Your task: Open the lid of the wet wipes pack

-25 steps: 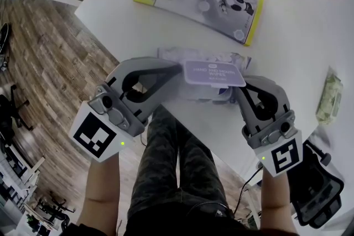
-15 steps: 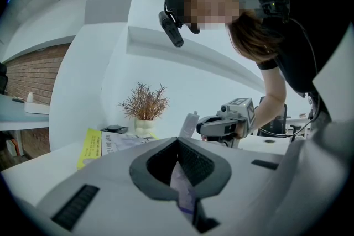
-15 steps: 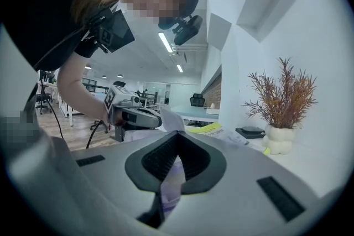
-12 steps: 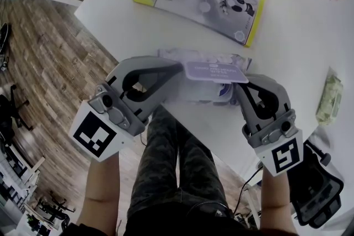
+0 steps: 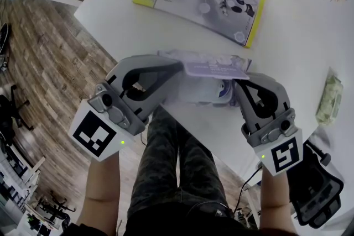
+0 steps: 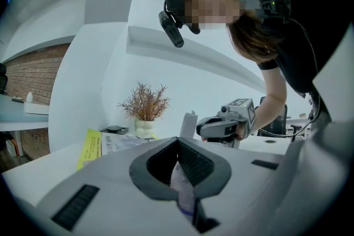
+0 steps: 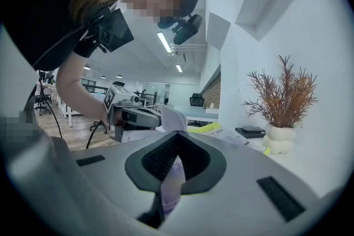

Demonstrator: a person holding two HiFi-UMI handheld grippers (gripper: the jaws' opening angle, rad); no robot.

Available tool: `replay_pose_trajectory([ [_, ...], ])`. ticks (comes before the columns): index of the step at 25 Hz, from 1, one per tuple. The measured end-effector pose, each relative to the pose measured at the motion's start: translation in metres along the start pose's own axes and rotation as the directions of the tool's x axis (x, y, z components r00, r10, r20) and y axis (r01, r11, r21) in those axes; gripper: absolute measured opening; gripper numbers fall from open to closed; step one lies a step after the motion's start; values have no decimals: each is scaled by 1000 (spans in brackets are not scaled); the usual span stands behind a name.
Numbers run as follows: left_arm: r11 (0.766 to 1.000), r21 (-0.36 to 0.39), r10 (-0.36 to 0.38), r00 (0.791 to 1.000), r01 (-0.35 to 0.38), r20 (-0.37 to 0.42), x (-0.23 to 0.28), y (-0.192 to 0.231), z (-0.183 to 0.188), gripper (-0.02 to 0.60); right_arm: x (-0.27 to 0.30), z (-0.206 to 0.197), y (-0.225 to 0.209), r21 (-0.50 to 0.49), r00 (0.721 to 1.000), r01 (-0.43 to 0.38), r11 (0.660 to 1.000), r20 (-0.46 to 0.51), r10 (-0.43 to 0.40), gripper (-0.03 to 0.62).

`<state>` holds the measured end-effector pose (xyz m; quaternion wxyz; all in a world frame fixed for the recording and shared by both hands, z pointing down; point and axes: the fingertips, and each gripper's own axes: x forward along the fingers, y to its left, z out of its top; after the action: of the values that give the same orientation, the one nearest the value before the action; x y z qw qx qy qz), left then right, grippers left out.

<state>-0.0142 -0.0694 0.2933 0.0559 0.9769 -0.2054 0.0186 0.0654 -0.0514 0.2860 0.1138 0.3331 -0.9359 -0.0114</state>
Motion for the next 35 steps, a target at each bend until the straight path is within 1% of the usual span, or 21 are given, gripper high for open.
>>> replay_pose_trajectory([
  [35, 1000, -7, 0, 1000, 0, 1, 6, 9, 0, 12, 7, -5, -9, 15, 1000, 1, 1000, -7, -1, 20],
])
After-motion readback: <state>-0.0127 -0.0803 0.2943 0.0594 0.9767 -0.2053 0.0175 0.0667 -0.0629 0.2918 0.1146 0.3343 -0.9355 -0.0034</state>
